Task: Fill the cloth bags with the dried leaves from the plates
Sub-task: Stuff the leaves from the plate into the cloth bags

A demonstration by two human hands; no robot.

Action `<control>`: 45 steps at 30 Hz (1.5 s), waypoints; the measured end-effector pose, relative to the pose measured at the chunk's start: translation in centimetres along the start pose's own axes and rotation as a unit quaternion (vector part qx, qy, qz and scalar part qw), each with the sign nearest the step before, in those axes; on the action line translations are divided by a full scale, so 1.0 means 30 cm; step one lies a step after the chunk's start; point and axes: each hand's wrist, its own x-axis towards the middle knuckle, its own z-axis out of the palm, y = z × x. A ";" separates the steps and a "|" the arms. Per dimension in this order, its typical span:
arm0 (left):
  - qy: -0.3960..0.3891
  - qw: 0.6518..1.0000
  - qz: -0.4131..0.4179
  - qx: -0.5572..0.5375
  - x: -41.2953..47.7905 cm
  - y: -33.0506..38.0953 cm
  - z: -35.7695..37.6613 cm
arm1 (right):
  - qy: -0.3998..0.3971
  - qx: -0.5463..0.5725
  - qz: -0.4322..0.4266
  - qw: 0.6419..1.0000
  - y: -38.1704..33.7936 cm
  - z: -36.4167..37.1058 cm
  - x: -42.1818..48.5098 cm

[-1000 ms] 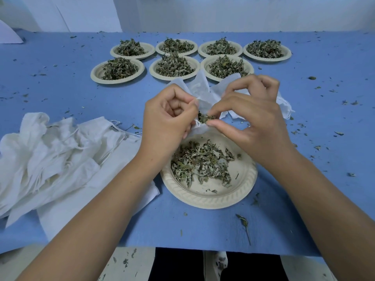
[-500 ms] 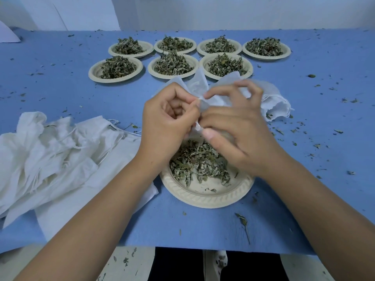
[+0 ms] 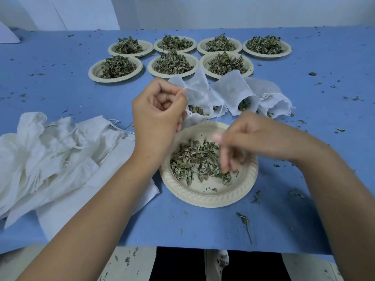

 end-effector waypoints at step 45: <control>-0.085 0.995 0.034 0.045 -0.011 -0.012 0.007 | 0.310 -0.144 -0.225 0.912 0.027 0.037 0.059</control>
